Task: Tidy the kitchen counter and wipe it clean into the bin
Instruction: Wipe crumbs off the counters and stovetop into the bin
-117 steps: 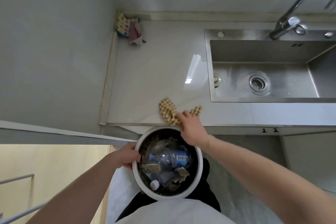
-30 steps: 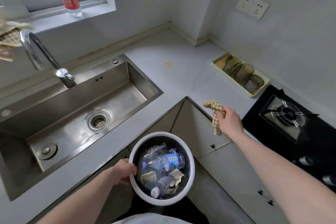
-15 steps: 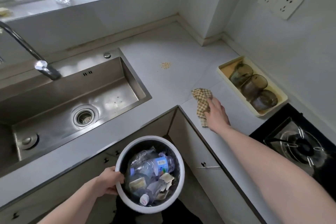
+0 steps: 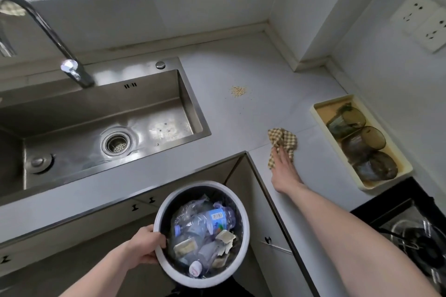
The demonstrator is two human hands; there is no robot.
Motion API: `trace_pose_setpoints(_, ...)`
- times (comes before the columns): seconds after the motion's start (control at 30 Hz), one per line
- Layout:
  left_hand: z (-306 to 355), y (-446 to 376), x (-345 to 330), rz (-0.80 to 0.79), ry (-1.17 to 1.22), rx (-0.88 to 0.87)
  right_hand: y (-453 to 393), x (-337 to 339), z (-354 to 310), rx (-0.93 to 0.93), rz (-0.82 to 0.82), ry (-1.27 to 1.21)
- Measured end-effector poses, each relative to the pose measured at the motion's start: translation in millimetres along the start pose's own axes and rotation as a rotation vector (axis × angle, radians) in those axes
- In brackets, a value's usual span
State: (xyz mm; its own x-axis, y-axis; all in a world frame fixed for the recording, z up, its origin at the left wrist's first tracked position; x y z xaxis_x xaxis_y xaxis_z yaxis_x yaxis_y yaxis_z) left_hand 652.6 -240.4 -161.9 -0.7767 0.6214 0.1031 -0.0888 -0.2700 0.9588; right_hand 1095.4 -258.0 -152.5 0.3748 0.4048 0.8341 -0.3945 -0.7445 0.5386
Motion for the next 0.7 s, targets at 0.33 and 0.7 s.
trace_pose_setpoints(0.33,18.9,-4.8,-20.0,0.033,0.101,0.047,-76.5,72.1,-13.6,0.007,0.143,-0.114)
trace_pose_setpoints(0.7,24.7,-26.9,-48.9,0.053,0.265,0.117,-209.7,162.3,-32.3,0.08,0.133,-0.28)
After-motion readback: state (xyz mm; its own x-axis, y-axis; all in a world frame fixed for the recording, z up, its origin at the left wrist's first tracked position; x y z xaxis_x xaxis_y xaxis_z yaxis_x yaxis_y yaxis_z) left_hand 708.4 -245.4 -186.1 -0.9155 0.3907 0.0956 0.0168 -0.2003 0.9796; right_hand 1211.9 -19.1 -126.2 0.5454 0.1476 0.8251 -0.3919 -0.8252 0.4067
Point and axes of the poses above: each hand's wrist, its own y-axis away from the middle knuckle, its own x-axis out of the back of the hand, z = x × y, the point moved 3 cm from there along -y, towards the middle knuckle, and after that the axes turned 5 degrees about -z, right-handed, at the moved point
